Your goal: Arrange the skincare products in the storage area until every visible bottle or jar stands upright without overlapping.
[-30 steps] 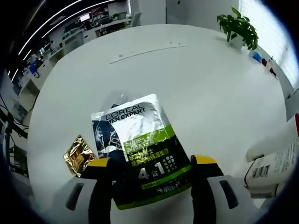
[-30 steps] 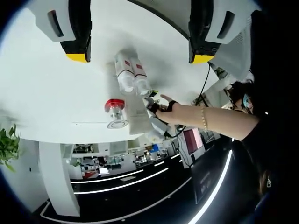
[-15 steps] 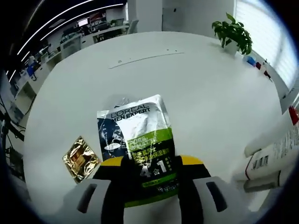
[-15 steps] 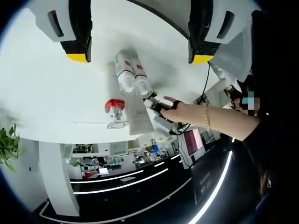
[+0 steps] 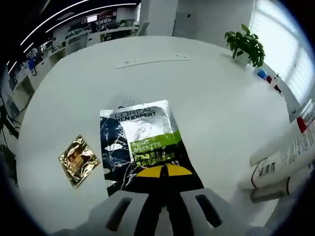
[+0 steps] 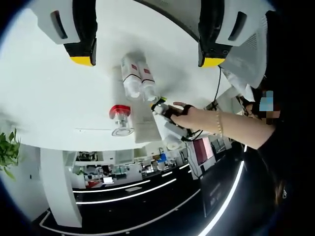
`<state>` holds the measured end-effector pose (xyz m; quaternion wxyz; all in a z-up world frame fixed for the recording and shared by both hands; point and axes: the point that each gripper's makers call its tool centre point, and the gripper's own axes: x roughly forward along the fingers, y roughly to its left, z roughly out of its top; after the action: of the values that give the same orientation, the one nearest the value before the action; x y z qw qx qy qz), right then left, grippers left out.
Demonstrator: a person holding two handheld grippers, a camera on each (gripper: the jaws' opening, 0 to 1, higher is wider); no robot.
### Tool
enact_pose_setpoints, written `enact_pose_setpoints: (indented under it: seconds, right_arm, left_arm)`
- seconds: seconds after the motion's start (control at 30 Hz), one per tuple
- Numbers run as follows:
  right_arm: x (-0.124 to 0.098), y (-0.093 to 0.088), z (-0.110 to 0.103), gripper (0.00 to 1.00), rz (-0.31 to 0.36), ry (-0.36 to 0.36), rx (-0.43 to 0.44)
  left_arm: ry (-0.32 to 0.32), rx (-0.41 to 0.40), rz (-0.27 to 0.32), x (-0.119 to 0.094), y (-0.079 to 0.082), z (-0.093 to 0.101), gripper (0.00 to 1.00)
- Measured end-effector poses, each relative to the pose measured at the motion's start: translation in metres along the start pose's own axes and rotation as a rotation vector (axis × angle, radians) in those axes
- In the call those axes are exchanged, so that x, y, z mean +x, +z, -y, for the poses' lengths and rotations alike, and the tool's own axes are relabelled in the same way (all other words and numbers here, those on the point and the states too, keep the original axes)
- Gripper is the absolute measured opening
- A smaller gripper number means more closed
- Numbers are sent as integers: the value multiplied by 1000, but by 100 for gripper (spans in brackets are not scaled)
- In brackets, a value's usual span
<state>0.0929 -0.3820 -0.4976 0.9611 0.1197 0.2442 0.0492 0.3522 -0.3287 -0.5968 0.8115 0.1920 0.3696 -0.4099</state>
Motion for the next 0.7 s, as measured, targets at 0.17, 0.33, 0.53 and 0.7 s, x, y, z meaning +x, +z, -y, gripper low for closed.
enact_pose_setpoints:
  seconds: [0.17,0.33,0.53,0.7]
  right_arm:
    - [0,0,0,91,3,0,6]
    - [1,-1,0,91,-5,4,2]
    - [1,-1,0,91,-7,3,4]
    - [2,-2,0,91,-9,4,4]
  left_arm:
    - [-121,-39,-45,12,6,7,29]
    - [-125,-34,20,12,14,25,30]
    - [-42,64,-14,21,1,19,25]
    - [-43,100,-9,24,1,14,18]
